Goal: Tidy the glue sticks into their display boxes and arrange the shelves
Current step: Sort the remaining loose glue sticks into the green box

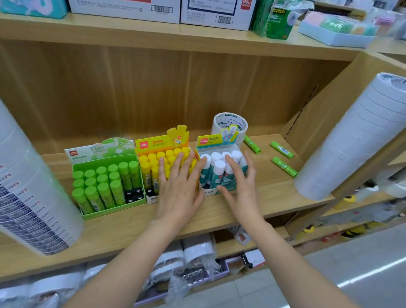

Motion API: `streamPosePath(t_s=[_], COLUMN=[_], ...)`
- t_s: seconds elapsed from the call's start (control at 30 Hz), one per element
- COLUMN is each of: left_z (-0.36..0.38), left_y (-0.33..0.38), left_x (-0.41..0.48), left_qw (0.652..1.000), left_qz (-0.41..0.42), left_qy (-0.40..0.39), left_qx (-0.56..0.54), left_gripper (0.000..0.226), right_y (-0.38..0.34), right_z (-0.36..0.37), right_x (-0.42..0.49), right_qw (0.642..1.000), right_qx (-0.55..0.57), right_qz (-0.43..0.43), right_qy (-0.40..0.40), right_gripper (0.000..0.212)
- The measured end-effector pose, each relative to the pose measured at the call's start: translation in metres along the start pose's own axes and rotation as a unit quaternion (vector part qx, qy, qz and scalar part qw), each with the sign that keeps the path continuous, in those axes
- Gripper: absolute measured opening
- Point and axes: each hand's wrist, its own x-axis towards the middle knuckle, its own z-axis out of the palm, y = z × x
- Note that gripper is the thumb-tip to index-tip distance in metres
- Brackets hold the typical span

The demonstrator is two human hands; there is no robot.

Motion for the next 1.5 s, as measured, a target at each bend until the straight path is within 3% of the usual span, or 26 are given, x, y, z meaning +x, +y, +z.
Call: streamPosePath(t_s=[0.2, 0.43, 0.57, 0.67, 0.8, 0.93, 1.03, 1.13, 1.23, 1.33, 1.4, 1.5], left_z=[0.001, 0.006, 0.012, 0.014, 0.022, 0.033, 0.037, 0.039, 0.040, 0.040, 0.041, 0.041], left_y=[0.004, 0.019, 0.037, 0.048, 0.063, 0.072, 0.075, 0.078, 0.078, 0.077, 0.076, 0.076], left_x=[0.011, 0.029, 0.043, 0.053, 0.063, 0.066, 0.068, 0.069, 0.068, 0.068, 0.068, 0.067], left_qw=[0.999, 0.996, 0.997, 0.997, 0.998, 0.996, 0.996, 0.996, 0.997, 0.997, 0.997, 0.997], left_qz=[-0.013, -0.036, -0.025, -0.020, -0.008, -0.027, -0.037, -0.043, -0.044, -0.040, -0.037, -0.035], left_qy=[-0.002, 0.010, 0.026, 0.040, 0.032, 0.012, 0.011, 0.018, 0.021, 0.023, 0.024, 0.025], left_qx=[0.036, 0.085, 0.074, 0.068, 0.052, 0.082, 0.085, 0.070, 0.068, 0.065, 0.062, 0.060], left_gripper=[0.071, 0.059, 0.056, 0.054, 0.055, 0.055, 0.054, 0.054, 0.054, 0.053, 0.052, 0.051], right_y=[0.000, 0.017, 0.032, 0.052, 0.086, 0.113, 0.118, 0.114, 0.120, 0.126, 0.123, 0.116], right_z=[0.016, 0.016, 0.002, -0.014, -0.028, -0.034, -0.032, -0.037, -0.047, -0.050, -0.045, -0.040], right_x=[0.017, 0.035, 0.039, 0.051, 0.078, 0.097, 0.095, 0.088, 0.090, 0.090, 0.084, 0.077], right_qw=[0.999, 1.000, 0.990, 0.985, 0.998, 0.971, 0.947, 0.974, 0.978, 0.947, 0.943, 0.959], right_qx=[0.032, 0.017, 0.119, 0.165, 0.052, -0.133, -0.210, -0.155, -0.154, -0.195, -0.190, -0.170], right_qz=[0.026, -0.017, -0.056, -0.032, 0.026, 0.149, 0.143, 0.087, 0.114, 0.202, 0.194, 0.144], right_qy=[0.018, -0.019, -0.047, -0.028, -0.005, -0.133, -0.197, -0.144, -0.084, -0.157, -0.195, -0.172], right_gripper=[0.073, 0.076, 0.065, 0.052, 0.047, 0.058, 0.058, 0.057, 0.057, 0.061, 0.061, 0.064])
